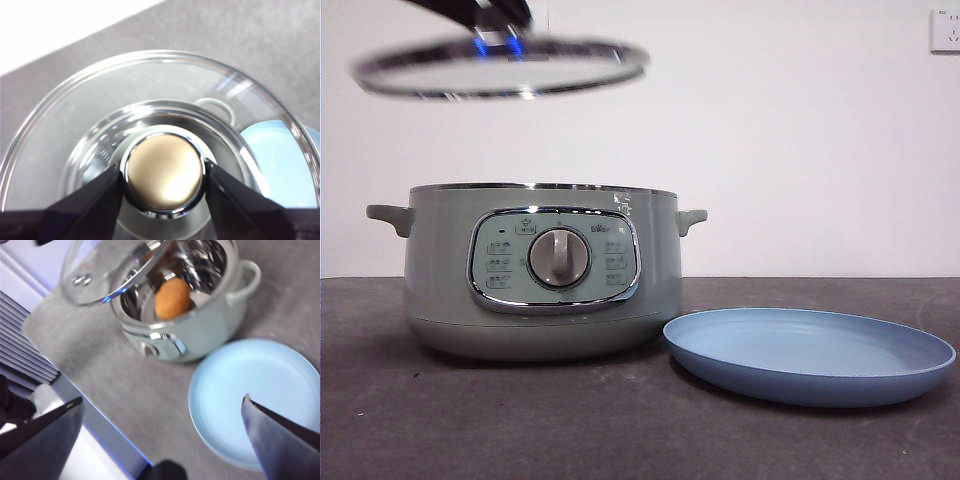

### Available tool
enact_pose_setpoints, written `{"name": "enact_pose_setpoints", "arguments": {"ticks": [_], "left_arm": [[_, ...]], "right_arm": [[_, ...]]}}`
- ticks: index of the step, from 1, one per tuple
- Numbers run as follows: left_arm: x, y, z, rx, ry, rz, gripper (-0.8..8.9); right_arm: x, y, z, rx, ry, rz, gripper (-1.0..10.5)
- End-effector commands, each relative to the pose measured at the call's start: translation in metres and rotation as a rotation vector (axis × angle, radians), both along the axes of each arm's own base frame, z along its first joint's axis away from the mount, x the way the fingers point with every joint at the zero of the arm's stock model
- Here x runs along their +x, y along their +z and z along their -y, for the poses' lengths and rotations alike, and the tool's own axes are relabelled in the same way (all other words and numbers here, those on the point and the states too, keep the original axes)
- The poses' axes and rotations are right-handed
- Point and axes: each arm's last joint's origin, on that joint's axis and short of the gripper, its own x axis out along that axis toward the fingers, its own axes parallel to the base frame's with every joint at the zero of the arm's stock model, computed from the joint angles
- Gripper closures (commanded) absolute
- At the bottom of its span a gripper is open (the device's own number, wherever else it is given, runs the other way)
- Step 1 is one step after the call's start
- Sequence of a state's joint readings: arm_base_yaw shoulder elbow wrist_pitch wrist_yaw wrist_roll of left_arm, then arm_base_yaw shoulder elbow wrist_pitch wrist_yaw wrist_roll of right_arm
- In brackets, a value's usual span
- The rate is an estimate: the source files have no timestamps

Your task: Take the potato out from the steamer,put the potato on the plate,close the lid

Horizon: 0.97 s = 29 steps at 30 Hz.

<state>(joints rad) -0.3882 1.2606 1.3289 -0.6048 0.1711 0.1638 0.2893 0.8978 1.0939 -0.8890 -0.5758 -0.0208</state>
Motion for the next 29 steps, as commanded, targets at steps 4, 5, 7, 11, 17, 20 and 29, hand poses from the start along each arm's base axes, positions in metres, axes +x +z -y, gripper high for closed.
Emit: {"name": "enact_pose_setpoints", "arguments": {"ticks": [4,5,7,11,17,20,29], "left_arm": [[-0.069,0.046,-0.042,-0.036,0.109,0.141,8.22],[-0.078,0.048,-0.048,-0.03,0.131,0.142,8.22],[-0.095,0.05,-0.057,-0.018,0.17,0.139,8.22],[-0.125,0.051,-0.069,-0.01,0.198,0.123,8.22],[-0.163,0.051,-0.08,-0.036,0.224,0.123,8.22],[-0.176,0.051,-0.084,-0.05,0.229,0.13,8.22],[-0.188,0.047,-0.087,-0.046,0.23,0.103,8.22]], "right_arm": [[0.05,-0.008,-0.053,0.063,0.102,-0.019,3.0],[0.058,-0.009,-0.063,0.056,0.117,-0.023,3.0],[0.074,-0.011,-0.083,0.026,0.128,-0.026,3.0],[0.109,-0.014,-0.126,-0.038,0.165,-0.032,3.0],[0.155,-0.029,-0.182,-0.147,0.171,-0.041,3.0],[0.169,-0.041,-0.206,-0.215,0.166,-0.02,3.0],[0.19,-0.088,-0.245,-0.351,0.128,-0.009,3.0]]}}
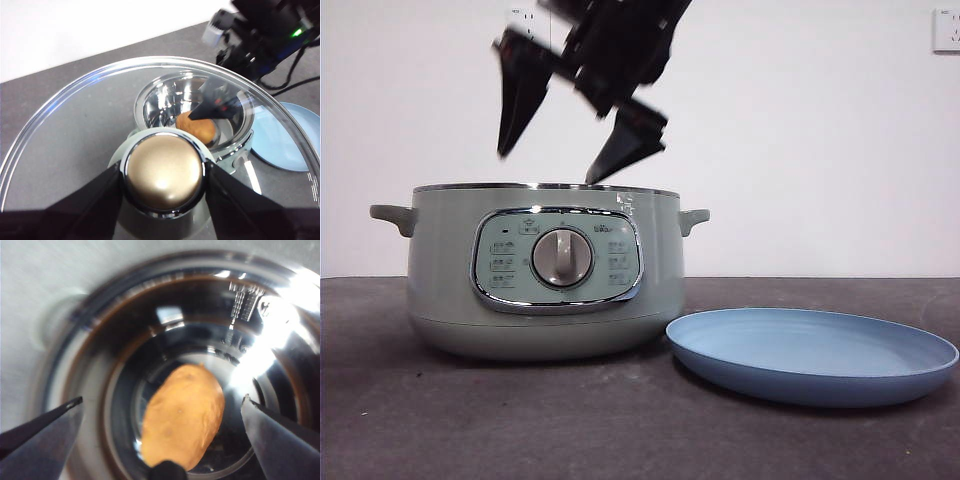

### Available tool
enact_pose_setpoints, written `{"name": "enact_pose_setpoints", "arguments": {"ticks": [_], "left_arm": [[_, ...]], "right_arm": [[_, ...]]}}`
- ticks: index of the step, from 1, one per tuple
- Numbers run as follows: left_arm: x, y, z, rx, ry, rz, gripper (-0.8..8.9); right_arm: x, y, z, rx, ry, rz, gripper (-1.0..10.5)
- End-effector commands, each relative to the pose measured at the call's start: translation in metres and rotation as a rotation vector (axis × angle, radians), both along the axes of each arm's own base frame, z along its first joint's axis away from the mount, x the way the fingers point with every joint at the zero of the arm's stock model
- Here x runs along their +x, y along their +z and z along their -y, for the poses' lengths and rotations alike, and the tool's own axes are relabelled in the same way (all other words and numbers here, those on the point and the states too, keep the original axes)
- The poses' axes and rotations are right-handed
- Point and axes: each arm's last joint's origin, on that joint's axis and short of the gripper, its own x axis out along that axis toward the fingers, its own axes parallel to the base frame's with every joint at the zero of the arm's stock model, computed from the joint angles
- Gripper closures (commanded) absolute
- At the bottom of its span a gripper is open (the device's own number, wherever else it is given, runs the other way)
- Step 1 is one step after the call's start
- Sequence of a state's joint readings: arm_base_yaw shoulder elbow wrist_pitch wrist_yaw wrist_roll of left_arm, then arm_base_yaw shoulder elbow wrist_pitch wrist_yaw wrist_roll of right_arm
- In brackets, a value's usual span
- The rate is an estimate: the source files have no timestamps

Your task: Take the potato out from the steamer,put the potato on the plate,close the lid

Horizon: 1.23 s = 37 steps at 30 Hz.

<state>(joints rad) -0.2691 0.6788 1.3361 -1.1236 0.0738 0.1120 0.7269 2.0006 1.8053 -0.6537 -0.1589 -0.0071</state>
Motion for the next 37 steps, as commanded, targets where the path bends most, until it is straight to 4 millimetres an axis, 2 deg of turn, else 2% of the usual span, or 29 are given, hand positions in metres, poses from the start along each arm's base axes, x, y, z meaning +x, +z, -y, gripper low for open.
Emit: {"name": "enact_pose_setpoints", "arguments": {"ticks": [1,7,13,18,19,25,29,33,37], "left_arm": [[-0.002,0.007,0.0,-0.021,0.001,0.044,8.22],[-0.002,0.006,0.0,-0.022,-0.001,0.044,8.22],[-0.002,0.006,0.0,-0.022,-0.002,0.044,8.22],[-0.002,0.007,0.0,-0.022,-0.002,0.044,8.22],[-0.002,0.007,0.0,-0.022,-0.002,0.044,8.22],[-0.002,0.007,0.0,-0.022,-0.003,0.044,8.22],[-0.002,0.007,0.0,-0.023,-0.003,0.051,8.22],[-0.002,0.007,0.0,-0.021,-0.004,0.052,8.22],[-0.001,0.008,0.0,-0.022,-0.005,0.057,8.22]], "right_arm": [[0.006,-0.019,-0.007,-0.038,0.0,-0.013,3.0],[0.012,-0.044,-0.014,-0.089,-0.018,-0.024,3.2],[0.014,-0.056,-0.02,-0.096,-0.014,-0.032,3.3],[0.015,-0.065,-0.022,-0.109,-0.018,-0.053,4.2],[0.015,-0.065,-0.022,-0.11,-0.018,-0.054,4.6],[0.013,-0.066,-0.022,-0.114,-0.014,-0.066,9.6],[0.012,-0.066,-0.022,-0.122,-0.014,-0.074,9.6],[0.009,-0.049,-0.019,-0.097,-0.015,-0.045,9.6],[-0.003,-0.009,-0.008,-0.049,-0.017,0.008,9.6]]}}
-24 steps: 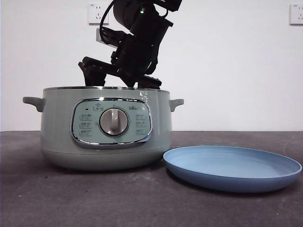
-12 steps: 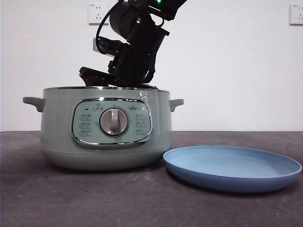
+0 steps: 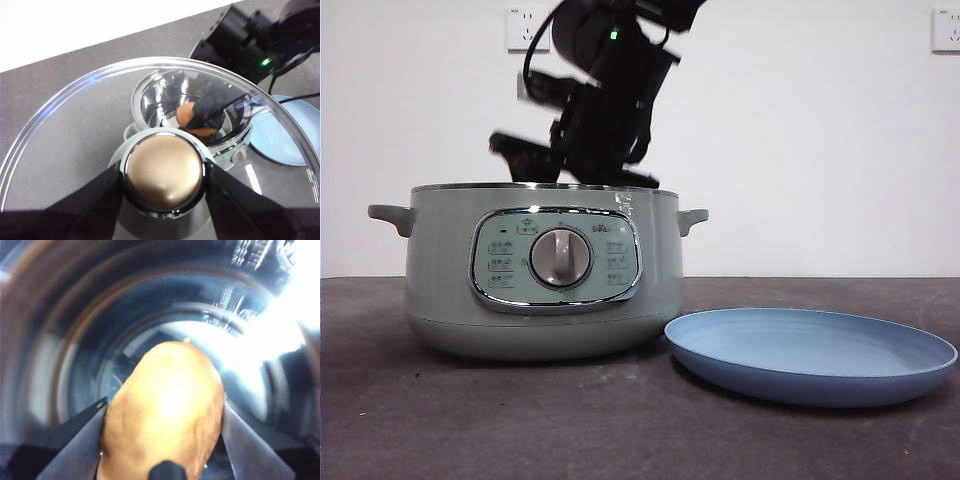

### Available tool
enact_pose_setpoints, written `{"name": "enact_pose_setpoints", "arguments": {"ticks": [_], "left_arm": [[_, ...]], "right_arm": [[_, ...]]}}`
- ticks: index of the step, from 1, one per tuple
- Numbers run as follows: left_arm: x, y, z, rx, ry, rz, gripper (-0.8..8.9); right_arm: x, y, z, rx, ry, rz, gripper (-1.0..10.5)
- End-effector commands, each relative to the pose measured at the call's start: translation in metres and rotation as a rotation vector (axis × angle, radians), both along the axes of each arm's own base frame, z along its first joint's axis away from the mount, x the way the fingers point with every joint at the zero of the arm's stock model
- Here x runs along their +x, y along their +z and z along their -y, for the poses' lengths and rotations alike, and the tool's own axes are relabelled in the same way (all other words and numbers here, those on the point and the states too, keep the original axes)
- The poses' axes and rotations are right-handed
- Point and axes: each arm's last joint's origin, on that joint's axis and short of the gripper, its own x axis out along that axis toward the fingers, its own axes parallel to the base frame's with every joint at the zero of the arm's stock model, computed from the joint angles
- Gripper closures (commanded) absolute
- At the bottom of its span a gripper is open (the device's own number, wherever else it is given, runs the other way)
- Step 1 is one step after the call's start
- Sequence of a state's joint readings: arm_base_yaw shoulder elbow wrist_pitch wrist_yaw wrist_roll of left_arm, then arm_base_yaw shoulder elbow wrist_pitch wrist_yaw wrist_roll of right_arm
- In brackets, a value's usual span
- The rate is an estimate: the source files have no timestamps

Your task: Take the potato out from the steamer,put the potato on the plate,close the lid

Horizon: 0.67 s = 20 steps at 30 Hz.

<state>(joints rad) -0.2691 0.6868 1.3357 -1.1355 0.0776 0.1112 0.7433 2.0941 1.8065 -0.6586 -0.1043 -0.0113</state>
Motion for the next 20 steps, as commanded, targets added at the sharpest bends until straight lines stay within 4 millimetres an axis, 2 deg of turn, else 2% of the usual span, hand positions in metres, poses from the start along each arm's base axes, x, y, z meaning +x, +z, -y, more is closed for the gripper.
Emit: {"name": "enact_pose_setpoints", "arguments": {"ticks": [1,7,12,16,20], "left_arm": [[-0.003,0.009,-0.001,-0.026,-0.002,0.079,8.22],[-0.002,0.011,0.0,-0.025,-0.007,0.097,8.22],[-0.002,0.011,0.0,-0.035,-0.03,0.095,8.22],[-0.003,0.011,0.001,-0.046,-0.056,0.091,8.22],[-0.003,0.011,0.001,-0.046,-0.056,0.091,8.22]], "right_arm": [[-0.014,0.043,0.01,0.059,-0.001,0.06,9.6],[-0.047,0.109,0.044,0.068,-0.036,0.152,9.6],[-0.076,0.146,0.081,0.02,-0.096,0.185,9.6],[-0.094,0.156,0.105,0.002,-0.113,0.168,9.6],[-0.11,0.142,0.125,-0.011,-0.132,0.155,9.6]]}}
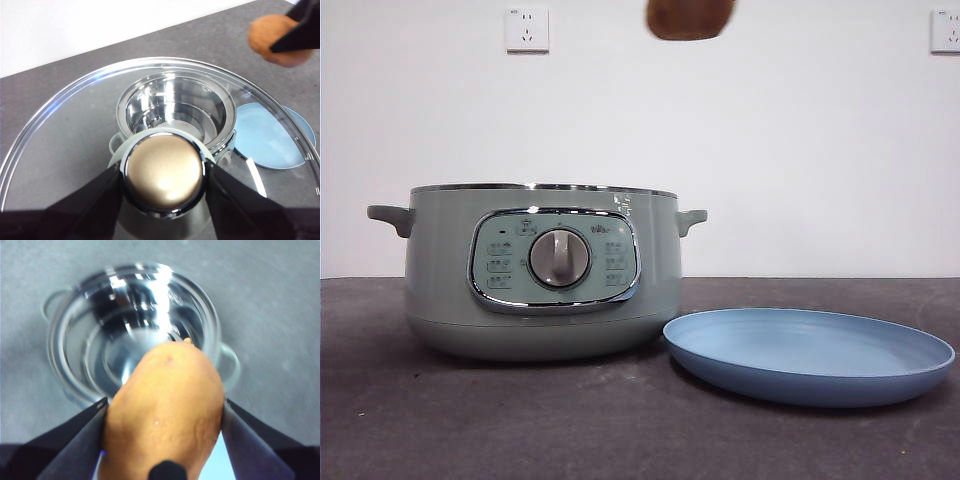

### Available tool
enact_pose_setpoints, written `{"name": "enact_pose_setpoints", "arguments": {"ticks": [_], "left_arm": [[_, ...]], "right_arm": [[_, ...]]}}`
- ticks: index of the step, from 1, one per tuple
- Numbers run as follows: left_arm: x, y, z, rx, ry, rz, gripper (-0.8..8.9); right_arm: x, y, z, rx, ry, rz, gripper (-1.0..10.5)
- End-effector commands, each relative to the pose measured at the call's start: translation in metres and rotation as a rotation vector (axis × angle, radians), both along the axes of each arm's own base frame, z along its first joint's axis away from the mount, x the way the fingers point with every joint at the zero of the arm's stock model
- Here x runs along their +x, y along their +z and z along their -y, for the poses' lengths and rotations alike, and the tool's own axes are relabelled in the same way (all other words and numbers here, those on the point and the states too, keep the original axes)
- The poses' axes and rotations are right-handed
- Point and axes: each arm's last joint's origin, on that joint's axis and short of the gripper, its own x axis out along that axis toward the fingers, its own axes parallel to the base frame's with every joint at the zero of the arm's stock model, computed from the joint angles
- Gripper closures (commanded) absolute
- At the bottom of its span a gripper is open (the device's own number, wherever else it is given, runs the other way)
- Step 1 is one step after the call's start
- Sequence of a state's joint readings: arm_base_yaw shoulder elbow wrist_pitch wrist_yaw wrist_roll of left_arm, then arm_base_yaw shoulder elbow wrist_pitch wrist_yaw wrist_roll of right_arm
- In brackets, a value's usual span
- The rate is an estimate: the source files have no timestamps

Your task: Take the potato out from the steamer,put the potato on the plate,close the lid

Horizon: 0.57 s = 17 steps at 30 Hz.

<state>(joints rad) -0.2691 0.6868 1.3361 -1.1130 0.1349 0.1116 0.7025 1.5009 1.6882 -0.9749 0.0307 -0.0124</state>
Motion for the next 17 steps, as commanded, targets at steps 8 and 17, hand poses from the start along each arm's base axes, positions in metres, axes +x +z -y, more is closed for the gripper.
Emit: {"name": "enact_pose_setpoints", "arguments": {"ticks": [8,17], "left_arm": [[-0.003,0.009,-0.001,-0.017,-0.005,0.075,8.22],[-0.003,0.008,-0.001,-0.017,-0.005,0.071,8.22]], "right_arm": [[-0.023,-0.086,0.044,-0.01,-0.107,-0.073,9.6],[-0.019,-0.169,0.065,0.02,-0.165,-0.124,9.6]]}}
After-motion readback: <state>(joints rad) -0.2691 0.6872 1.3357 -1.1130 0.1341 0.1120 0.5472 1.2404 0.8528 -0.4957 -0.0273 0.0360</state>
